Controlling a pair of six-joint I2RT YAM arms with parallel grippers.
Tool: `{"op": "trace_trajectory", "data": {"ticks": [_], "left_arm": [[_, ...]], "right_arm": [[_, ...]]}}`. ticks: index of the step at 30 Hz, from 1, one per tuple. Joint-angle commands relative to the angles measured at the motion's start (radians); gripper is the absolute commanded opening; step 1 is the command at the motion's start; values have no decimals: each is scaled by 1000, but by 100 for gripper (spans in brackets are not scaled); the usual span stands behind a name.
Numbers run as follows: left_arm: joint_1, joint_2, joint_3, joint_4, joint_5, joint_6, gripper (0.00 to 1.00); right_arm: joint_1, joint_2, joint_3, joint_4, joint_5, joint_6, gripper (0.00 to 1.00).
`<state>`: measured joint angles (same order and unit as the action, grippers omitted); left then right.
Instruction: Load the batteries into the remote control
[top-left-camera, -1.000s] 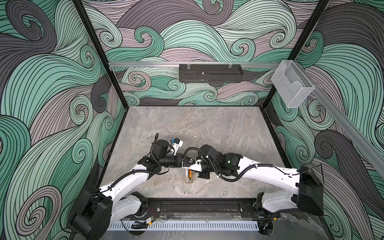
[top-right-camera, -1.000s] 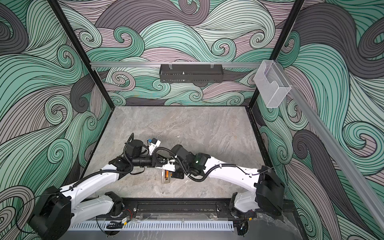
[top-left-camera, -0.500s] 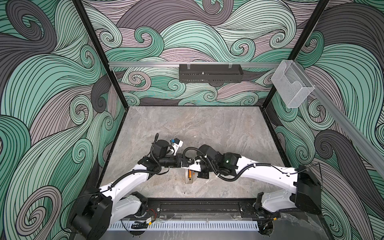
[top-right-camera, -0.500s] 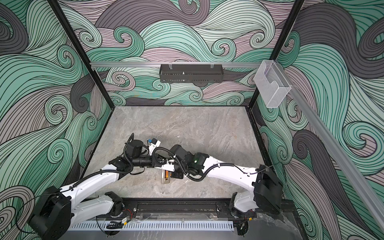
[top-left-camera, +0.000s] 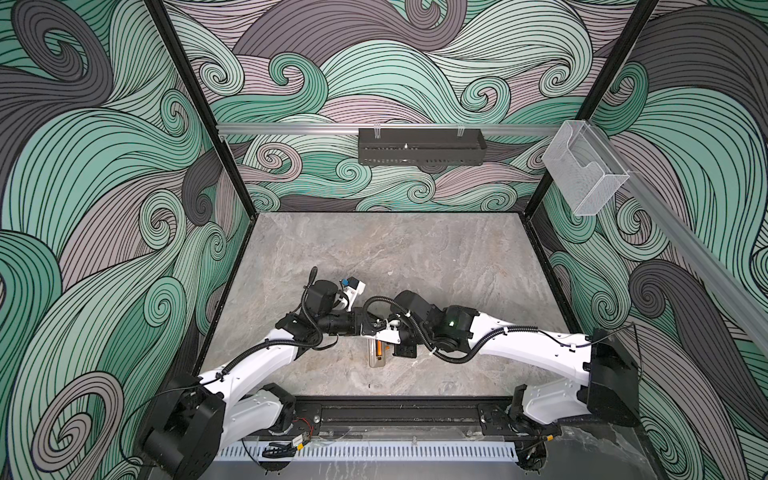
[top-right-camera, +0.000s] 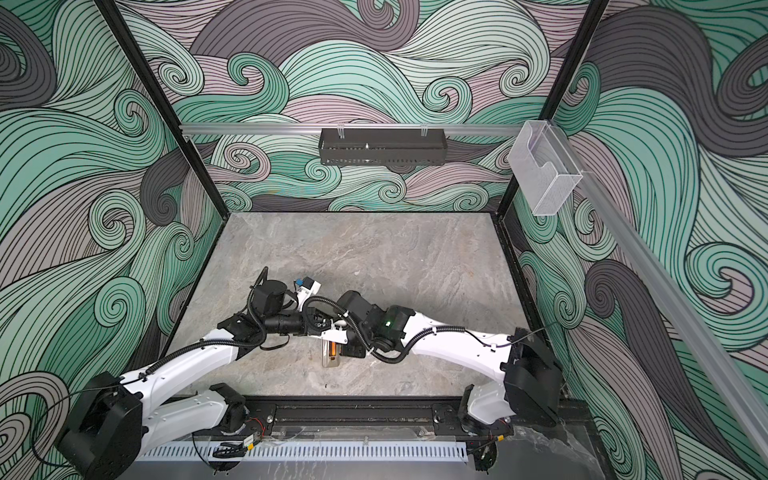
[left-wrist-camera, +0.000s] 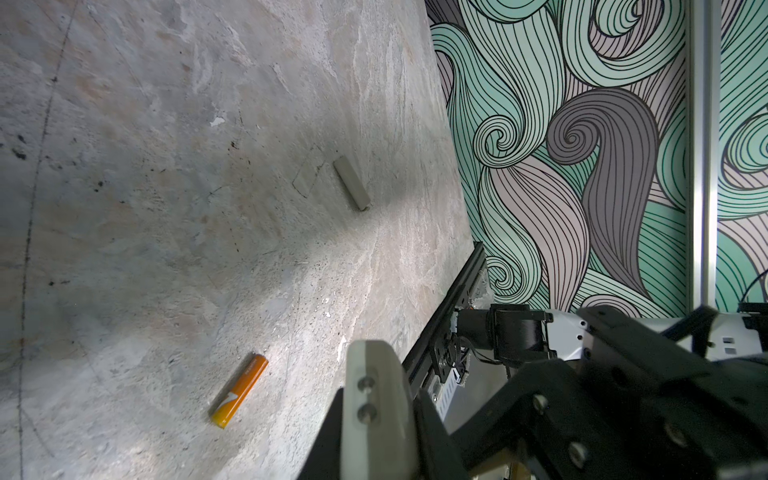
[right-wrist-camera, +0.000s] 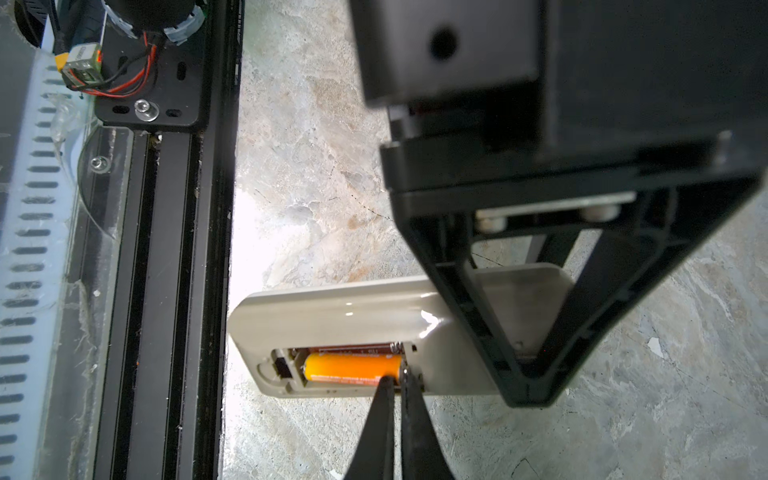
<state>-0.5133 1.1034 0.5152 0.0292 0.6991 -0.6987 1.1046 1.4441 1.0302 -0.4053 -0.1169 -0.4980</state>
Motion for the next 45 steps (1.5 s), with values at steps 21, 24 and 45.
{"op": "trace_trajectory", "data": {"ticks": [21, 24, 45], "left_arm": [[-5, -46, 29, 117, 31, -36, 0], [-5, -49, 27, 116, 29, -38, 0], [-3, -63, 0, 125, -39, -36, 0]], "right_arm": [[38, 65, 1, -82, -2, -36, 7], [38, 72, 1, -83, 0, -37, 7], [-29, -57, -15, -28, 9, 129, 27]]}}
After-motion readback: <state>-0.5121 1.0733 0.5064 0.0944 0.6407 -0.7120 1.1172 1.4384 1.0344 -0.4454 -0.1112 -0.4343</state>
